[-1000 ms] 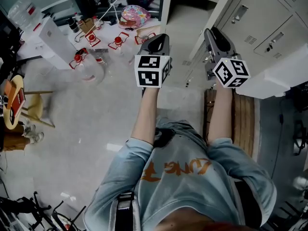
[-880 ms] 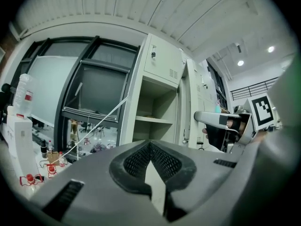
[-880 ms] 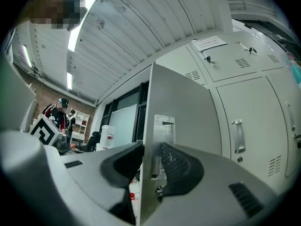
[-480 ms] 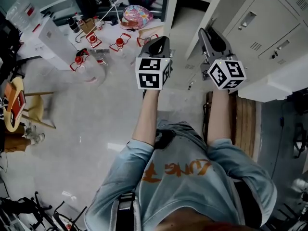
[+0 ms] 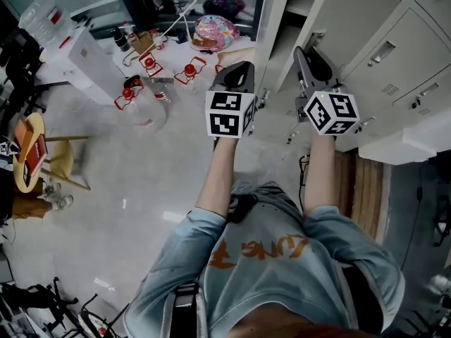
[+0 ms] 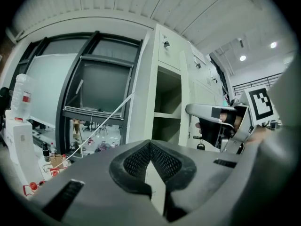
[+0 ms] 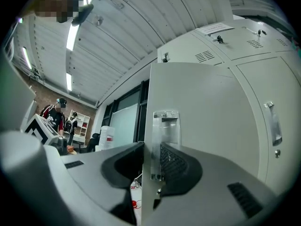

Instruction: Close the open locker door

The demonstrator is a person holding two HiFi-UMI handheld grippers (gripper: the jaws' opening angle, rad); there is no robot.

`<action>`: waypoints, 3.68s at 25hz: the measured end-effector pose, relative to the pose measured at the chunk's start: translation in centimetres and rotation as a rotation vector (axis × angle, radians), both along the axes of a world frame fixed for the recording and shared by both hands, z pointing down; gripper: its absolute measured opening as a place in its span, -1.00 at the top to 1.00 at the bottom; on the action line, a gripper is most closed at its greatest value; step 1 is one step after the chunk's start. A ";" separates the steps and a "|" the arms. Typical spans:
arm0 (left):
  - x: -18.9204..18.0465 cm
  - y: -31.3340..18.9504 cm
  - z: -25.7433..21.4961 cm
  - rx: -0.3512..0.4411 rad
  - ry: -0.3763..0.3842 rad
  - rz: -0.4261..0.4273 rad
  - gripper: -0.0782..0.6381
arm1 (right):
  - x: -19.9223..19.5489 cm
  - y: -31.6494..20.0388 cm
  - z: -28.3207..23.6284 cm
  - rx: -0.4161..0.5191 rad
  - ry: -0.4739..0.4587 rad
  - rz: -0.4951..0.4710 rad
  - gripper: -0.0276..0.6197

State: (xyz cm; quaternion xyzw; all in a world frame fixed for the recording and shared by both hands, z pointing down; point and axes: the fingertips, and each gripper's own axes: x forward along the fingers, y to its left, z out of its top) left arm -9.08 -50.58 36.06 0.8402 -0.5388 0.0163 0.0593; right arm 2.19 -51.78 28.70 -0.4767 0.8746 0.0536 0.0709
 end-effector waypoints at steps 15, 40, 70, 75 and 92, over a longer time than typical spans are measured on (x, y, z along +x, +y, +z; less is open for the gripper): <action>-3.3 -7.0 1.2 -0.043 -0.004 0.041 0.73 | -2.7 -8.0 0.1 -0.016 0.010 0.100 0.59; -0.6 -12.0 -1.5 0.012 -0.083 0.161 0.73 | -2.5 -9.9 0.2 0.030 -0.051 0.067 0.60; 6.0 15.7 3.5 0.010 0.124 0.060 0.73 | 9.2 17.9 9.5 -0.225 0.044 0.245 0.78; 4.3 16.9 3.5 0.010 0.113 0.034 0.73 | 6.6 18.9 8.7 -0.210 0.087 0.204 0.78; 8.9 20.9 3.1 0.014 0.120 0.138 0.73 | 9.9 24.6 8.8 -0.196 0.096 0.280 0.78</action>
